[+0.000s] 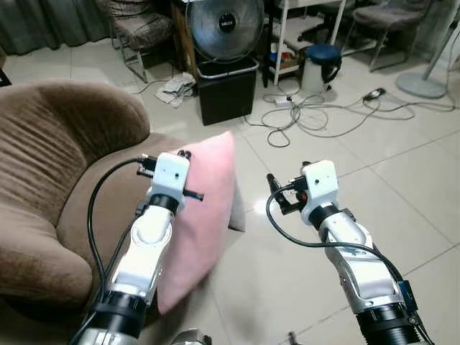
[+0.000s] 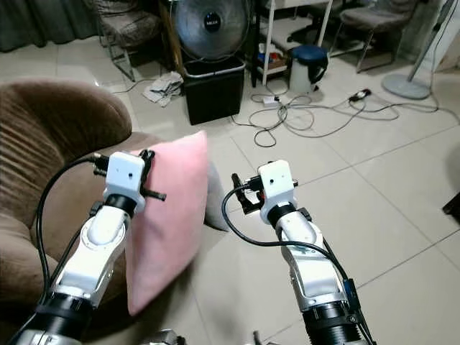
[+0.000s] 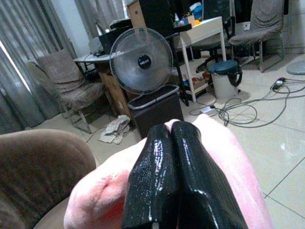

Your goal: Move the pillow to the sofa from floor

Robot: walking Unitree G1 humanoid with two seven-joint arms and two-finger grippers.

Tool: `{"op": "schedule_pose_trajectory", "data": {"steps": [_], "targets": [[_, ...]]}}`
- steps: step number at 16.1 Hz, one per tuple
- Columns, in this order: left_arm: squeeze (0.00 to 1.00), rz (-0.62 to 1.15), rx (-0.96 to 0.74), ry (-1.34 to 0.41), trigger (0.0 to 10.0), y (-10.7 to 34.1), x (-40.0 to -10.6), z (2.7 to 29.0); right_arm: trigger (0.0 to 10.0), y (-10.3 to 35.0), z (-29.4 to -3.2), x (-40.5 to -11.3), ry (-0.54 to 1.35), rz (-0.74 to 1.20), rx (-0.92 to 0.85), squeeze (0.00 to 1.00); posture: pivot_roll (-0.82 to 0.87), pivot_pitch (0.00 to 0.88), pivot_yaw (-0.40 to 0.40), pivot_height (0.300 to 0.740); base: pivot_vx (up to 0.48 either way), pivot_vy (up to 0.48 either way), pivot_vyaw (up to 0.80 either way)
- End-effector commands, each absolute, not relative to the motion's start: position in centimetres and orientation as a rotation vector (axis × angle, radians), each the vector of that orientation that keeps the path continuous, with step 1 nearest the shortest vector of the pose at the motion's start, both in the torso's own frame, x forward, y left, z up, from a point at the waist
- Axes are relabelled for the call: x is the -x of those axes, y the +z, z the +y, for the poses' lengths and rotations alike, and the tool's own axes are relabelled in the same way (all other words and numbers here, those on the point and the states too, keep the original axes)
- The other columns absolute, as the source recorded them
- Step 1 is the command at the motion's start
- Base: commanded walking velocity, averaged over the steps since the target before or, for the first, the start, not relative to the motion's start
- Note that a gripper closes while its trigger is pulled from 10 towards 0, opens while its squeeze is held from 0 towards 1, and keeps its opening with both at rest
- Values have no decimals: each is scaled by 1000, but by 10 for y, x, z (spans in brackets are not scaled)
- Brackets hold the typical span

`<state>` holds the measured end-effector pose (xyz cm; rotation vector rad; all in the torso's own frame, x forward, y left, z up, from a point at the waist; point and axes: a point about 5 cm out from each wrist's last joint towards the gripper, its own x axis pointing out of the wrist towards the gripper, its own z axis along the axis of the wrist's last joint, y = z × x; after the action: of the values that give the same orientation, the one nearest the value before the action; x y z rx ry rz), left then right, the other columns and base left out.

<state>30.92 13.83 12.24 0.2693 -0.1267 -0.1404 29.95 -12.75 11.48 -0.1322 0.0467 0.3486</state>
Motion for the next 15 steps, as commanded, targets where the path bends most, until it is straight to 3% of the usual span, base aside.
{"op": "schedule_pose_trajectory", "data": {"steps": [1, 4, 15], "targets": [[0, -203, -270, -129, 10000, 139, -309, 138, 10000, 113, -125, -300, 361, 59, 139, 0, 47, 0, 22, 740, 0, 0, 0], [0, -200, -273, -131, 10000, 138, -307, 138, 10000, 111, -125, -299, 356, 55, 168, 0, 47, 0, 28, 740, 305, 0, 185], [0, -199, -284, -155, 10000, 140, -308, 135, 10000, 110, -127, -298, 333, 57, 164, 0, 40, 0, 45, 740, 347, 0, 800]]}}
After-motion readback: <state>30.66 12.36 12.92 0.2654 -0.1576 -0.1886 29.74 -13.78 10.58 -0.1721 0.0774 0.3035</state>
